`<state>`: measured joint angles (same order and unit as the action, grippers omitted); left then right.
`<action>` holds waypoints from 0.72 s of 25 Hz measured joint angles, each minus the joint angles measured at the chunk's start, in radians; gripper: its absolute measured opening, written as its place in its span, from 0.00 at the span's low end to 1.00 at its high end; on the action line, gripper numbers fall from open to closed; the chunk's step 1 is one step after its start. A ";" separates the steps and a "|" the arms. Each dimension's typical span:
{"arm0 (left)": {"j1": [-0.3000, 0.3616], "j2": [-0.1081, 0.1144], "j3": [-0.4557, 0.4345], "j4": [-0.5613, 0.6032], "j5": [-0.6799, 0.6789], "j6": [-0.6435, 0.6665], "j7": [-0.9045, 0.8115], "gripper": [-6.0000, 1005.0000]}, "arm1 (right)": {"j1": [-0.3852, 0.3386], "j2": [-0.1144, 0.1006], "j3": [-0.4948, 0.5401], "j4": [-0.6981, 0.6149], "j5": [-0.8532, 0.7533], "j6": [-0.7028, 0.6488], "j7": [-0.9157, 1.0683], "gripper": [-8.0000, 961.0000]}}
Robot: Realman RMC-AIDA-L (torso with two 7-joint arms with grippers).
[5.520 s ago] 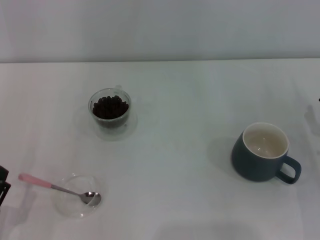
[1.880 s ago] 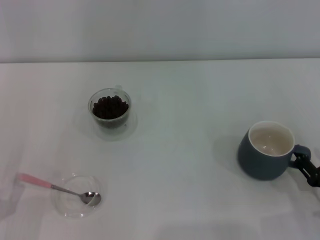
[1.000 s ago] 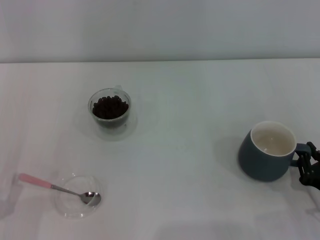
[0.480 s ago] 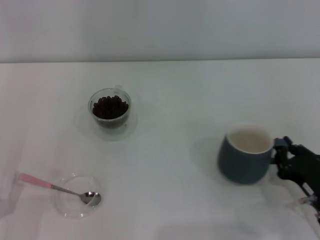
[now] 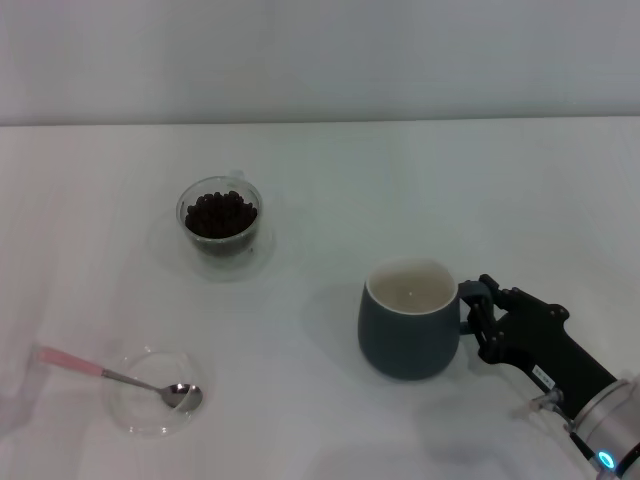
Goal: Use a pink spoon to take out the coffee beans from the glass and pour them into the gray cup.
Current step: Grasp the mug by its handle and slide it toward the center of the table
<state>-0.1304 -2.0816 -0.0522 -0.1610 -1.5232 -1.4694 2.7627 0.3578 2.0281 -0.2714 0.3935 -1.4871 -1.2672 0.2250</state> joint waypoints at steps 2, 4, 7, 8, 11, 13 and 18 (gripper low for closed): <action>0.000 0.000 0.000 0.000 0.000 0.000 0.000 0.89 | 0.007 0.000 0.000 0.010 -0.001 0.006 0.000 0.19; 0.000 0.000 0.000 0.000 0.000 0.000 0.000 0.89 | 0.012 0.000 0.000 0.017 -0.001 0.014 0.000 0.19; -0.001 0.000 0.000 0.000 0.000 0.000 0.000 0.89 | 0.015 0.000 0.000 0.017 -0.001 0.022 0.000 0.19; -0.002 0.000 0.000 0.000 0.000 0.000 0.000 0.89 | 0.016 0.000 -0.002 0.017 -0.001 0.024 0.000 0.19; -0.002 0.000 0.000 0.000 0.000 0.000 0.000 0.89 | 0.016 0.000 -0.002 0.011 -0.019 0.029 -0.004 0.19; -0.002 0.000 0.000 0.000 0.000 0.000 0.000 0.89 | 0.017 0.000 0.001 0.010 -0.035 0.041 -0.006 0.19; -0.002 0.000 0.000 0.000 0.000 0.000 0.000 0.89 | 0.017 0.000 0.001 0.009 -0.038 0.050 -0.005 0.18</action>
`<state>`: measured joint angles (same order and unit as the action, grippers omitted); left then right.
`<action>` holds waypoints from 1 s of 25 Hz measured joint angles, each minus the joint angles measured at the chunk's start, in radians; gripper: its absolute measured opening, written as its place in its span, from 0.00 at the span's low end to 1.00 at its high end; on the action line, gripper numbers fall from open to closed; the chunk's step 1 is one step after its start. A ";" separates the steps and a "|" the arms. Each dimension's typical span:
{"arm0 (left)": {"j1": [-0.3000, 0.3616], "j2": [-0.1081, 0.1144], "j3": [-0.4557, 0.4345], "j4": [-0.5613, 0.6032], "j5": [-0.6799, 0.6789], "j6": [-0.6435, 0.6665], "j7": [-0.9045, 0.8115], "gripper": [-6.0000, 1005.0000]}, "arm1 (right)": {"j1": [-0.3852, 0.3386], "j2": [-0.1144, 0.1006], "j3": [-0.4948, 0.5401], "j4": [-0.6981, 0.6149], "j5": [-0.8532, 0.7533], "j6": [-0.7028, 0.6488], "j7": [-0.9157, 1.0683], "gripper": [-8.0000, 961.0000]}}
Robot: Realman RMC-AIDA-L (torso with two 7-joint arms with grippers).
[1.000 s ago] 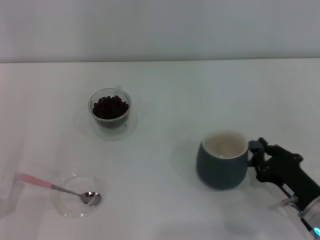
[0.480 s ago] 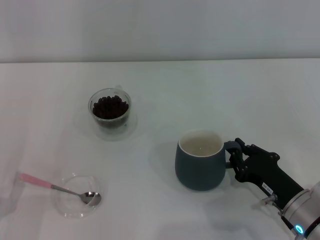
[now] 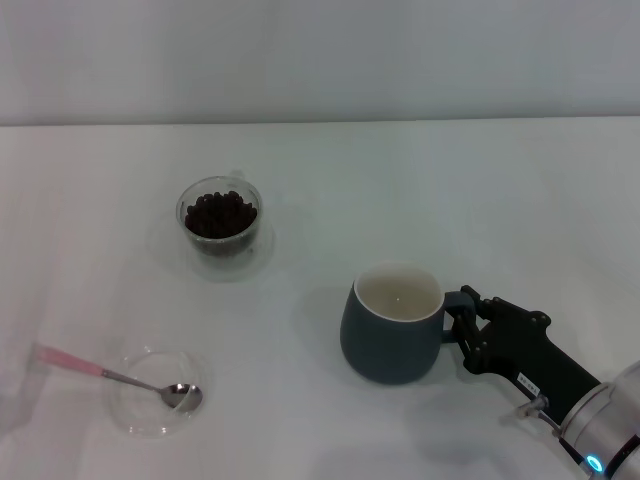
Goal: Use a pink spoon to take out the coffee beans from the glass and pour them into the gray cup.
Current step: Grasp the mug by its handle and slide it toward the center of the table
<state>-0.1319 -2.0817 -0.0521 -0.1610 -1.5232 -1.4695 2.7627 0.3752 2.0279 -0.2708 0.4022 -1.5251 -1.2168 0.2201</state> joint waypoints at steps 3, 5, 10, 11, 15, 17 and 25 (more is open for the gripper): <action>0.000 0.000 0.000 0.000 0.000 0.000 0.000 0.89 | -0.001 0.000 0.001 0.000 -0.001 0.004 0.001 0.18; 0.000 0.000 0.000 -0.001 0.000 0.000 0.000 0.89 | -0.001 0.000 0.001 0.000 -0.001 0.011 -0.001 0.18; -0.001 0.000 0.000 -0.002 0.000 0.000 0.000 0.89 | -0.009 0.000 -0.003 -0.002 -0.001 0.011 -0.002 0.26; -0.001 0.000 0.000 -0.002 0.000 0.000 0.000 0.89 | -0.010 0.000 -0.005 -0.003 -0.001 0.007 -0.002 0.29; -0.005 0.000 0.000 -0.002 -0.001 0.000 0.000 0.89 | -0.015 0.000 -0.010 -0.007 -0.001 0.002 -0.004 0.43; -0.007 0.000 0.000 -0.003 -0.001 0.000 0.000 0.89 | -0.019 0.000 -0.010 -0.011 -0.001 -0.004 -0.004 0.52; -0.008 0.000 0.000 -0.004 -0.002 0.000 0.000 0.89 | -0.046 -0.004 -0.012 -0.011 -0.001 -0.056 0.000 0.60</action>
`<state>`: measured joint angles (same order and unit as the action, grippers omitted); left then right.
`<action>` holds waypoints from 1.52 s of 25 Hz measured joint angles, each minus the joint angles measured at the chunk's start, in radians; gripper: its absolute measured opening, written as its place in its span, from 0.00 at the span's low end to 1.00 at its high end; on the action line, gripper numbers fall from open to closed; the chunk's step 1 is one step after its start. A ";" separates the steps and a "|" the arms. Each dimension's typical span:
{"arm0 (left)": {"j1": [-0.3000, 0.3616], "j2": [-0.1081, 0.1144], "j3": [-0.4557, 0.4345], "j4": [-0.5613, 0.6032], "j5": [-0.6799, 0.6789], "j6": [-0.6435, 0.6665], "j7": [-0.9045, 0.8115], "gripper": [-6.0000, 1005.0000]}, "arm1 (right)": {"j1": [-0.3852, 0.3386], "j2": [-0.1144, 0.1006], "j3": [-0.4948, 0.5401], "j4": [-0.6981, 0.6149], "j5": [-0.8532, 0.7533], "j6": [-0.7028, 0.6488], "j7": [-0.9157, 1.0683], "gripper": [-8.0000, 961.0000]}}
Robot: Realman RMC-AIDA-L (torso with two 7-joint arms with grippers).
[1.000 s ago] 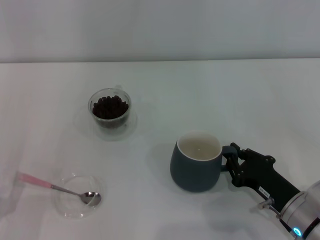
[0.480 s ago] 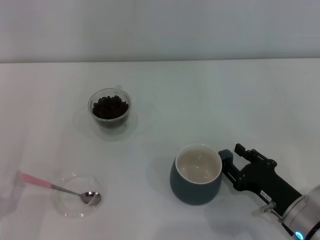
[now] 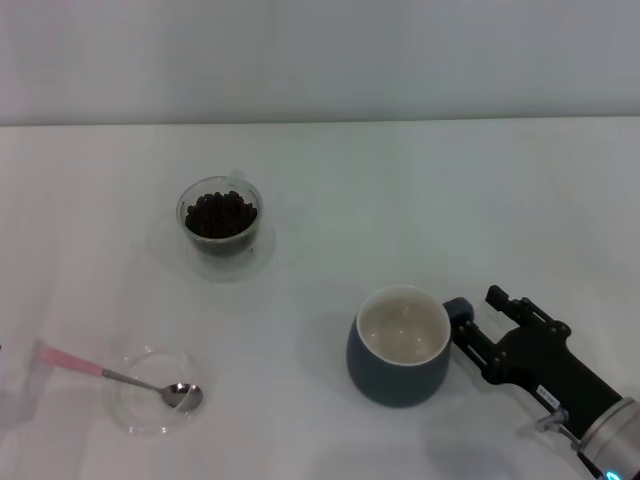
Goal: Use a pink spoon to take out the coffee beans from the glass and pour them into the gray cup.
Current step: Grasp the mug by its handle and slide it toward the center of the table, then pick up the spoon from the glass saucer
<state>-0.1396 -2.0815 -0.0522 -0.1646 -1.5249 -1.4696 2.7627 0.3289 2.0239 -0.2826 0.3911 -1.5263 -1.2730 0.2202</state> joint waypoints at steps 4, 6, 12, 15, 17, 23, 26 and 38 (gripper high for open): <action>0.000 0.000 0.000 0.000 0.000 0.000 0.000 0.89 | -0.015 -0.002 -0.011 0.000 0.000 -0.029 0.002 0.64; -0.001 0.000 0.000 0.001 0.000 0.000 0.000 0.89 | -0.017 -0.003 -0.032 0.000 0.001 -0.032 0.003 0.65; -0.003 0.000 0.000 -0.001 0.000 0.000 0.000 0.89 | -0.017 -0.005 -0.080 -0.013 0.000 -0.033 0.003 0.66; -0.003 0.000 0.000 -0.002 0.000 0.000 0.000 0.89 | -0.018 -0.006 -0.097 -0.016 0.000 -0.033 0.003 0.66; -0.003 0.000 0.000 -0.003 0.000 0.000 0.000 0.89 | -0.021 -0.007 -0.109 -0.021 0.000 -0.040 0.003 0.66; -0.003 0.000 0.000 -0.004 0.000 0.000 0.000 0.89 | -0.049 -0.011 -0.143 -0.042 0.000 -0.091 0.004 0.66; -0.003 0.000 0.000 -0.003 0.000 0.000 0.000 0.89 | -0.067 -0.012 -0.150 -0.058 0.000 -0.109 0.004 0.66; -0.003 0.000 0.000 -0.004 0.000 0.000 0.000 0.89 | -0.116 -0.013 -0.145 -0.106 0.012 -0.111 -0.007 0.66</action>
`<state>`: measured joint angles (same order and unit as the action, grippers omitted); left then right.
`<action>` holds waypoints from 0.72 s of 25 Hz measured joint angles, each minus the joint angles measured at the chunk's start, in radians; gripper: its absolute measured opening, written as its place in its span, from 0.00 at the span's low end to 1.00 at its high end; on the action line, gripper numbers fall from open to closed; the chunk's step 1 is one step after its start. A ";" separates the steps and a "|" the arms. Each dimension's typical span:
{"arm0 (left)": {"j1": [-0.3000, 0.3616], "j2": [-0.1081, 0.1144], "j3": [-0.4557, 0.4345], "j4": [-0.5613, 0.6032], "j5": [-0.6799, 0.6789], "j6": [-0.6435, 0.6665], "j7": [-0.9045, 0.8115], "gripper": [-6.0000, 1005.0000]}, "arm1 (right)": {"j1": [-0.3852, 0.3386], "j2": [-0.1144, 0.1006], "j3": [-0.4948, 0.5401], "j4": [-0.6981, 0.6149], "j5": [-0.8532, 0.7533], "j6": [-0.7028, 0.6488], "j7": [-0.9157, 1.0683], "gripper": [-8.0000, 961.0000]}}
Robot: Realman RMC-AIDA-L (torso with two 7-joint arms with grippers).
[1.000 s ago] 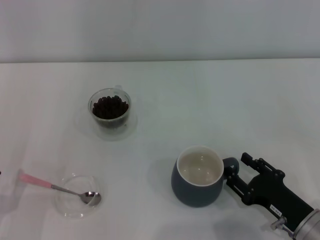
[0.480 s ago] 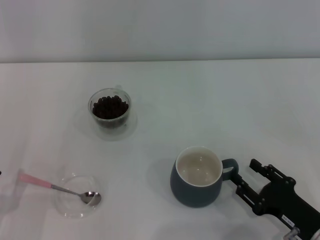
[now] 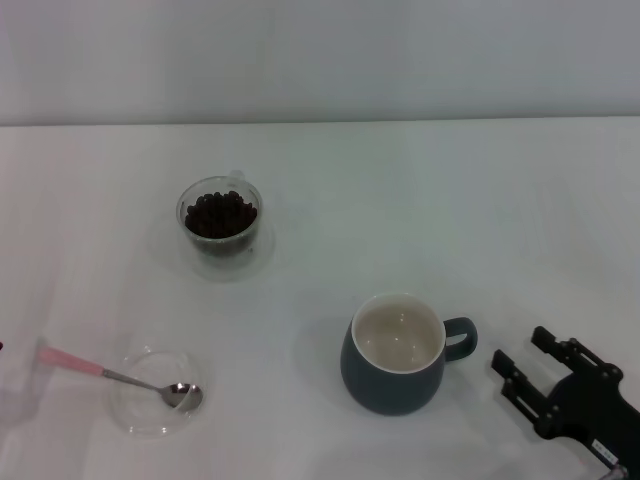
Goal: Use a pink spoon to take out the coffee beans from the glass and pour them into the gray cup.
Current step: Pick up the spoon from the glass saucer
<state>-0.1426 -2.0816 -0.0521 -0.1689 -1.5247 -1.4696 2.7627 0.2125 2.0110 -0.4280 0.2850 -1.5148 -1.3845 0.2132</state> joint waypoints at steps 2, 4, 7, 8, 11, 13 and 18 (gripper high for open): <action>0.000 0.000 0.000 0.000 0.000 0.000 0.000 0.89 | -0.009 0.000 0.002 -0.013 0.001 0.000 0.000 0.66; 0.000 0.000 0.000 0.000 0.000 0.000 0.000 0.89 | -0.014 0.000 0.012 -0.022 0.002 0.000 0.000 0.66; 0.000 0.000 0.000 0.001 0.000 0.000 0.000 0.89 | -0.016 -0.001 0.053 -0.032 0.004 0.007 0.000 0.66; 0.000 -0.001 0.000 0.001 0.000 0.000 0.000 0.89 | -0.016 -0.001 0.070 -0.036 0.004 0.007 0.000 0.65; 0.000 -0.002 0.000 0.000 0.000 0.000 -0.001 0.89 | -0.014 -0.001 0.150 -0.046 0.013 0.008 0.000 0.65; 0.004 -0.002 0.000 -0.003 0.000 0.000 -0.018 0.89 | -0.010 -0.001 0.213 -0.049 0.017 0.009 0.004 0.65; 0.023 -0.002 0.005 -0.005 0.002 0.002 -0.216 0.89 | 0.006 -0.001 0.380 -0.045 0.018 0.008 0.008 0.65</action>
<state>-0.1196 -2.0831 -0.0472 -0.1737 -1.5229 -1.4672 2.5467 0.2189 2.0103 -0.0485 0.2397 -1.4969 -1.3761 0.2215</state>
